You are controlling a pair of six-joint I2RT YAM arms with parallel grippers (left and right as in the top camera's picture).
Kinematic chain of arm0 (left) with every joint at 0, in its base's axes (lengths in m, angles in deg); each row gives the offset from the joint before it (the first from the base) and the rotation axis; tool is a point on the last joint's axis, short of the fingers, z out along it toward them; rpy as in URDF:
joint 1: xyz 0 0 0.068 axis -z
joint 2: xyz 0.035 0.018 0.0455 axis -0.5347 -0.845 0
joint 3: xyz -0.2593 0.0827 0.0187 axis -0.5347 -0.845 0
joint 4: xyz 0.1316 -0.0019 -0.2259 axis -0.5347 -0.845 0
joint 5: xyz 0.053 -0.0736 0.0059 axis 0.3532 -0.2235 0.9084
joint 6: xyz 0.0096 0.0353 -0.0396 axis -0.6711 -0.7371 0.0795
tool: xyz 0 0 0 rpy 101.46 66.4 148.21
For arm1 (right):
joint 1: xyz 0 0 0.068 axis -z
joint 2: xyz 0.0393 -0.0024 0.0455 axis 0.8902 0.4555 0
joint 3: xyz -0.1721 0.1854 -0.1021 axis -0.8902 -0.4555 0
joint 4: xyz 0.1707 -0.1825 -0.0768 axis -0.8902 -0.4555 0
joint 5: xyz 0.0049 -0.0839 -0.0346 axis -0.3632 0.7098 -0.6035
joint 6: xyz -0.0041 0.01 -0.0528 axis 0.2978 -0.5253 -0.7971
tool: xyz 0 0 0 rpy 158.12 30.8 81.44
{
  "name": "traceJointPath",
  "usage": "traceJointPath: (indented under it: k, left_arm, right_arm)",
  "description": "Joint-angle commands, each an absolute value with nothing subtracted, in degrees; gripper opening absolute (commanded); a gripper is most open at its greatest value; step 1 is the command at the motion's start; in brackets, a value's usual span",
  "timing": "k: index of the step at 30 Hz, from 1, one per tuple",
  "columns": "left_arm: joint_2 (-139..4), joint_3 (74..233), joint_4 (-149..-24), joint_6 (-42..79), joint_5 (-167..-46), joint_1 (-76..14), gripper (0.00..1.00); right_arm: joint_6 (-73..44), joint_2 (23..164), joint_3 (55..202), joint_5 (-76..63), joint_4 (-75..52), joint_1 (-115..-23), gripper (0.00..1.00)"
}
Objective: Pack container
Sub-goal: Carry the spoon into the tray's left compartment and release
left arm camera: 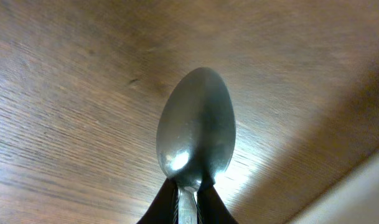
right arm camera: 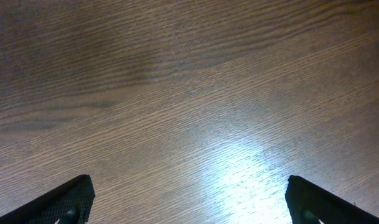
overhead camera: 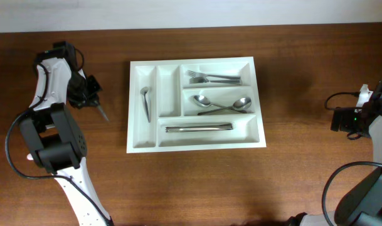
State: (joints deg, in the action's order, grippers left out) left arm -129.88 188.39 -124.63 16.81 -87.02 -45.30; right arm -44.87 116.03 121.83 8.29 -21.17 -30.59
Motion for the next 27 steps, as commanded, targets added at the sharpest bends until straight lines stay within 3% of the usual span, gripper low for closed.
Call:
traceJointPath:
  k: [1, 21, 27]
  left_arm:
    - [-130.2, 192.7, -126.7, 13.5, -90.2, -44.4, 0.02]
    - [-130.2, 199.8, -134.0, 9.0, -90.1, -28.7, 0.02]
    - [-130.2, 199.8, -134.2, 9.0, -89.5, -28.2, 0.08]
  right_arm:
    - [-44.2, 115.9, 121.7, 8.8, -21.0, -30.6, 0.99]
    - [-44.2, 115.9, 121.7, 8.8, -21.0, -30.6, 0.99]
    - [-44.2, 115.9, 121.7, 8.8, -21.0, -30.6, 0.99]
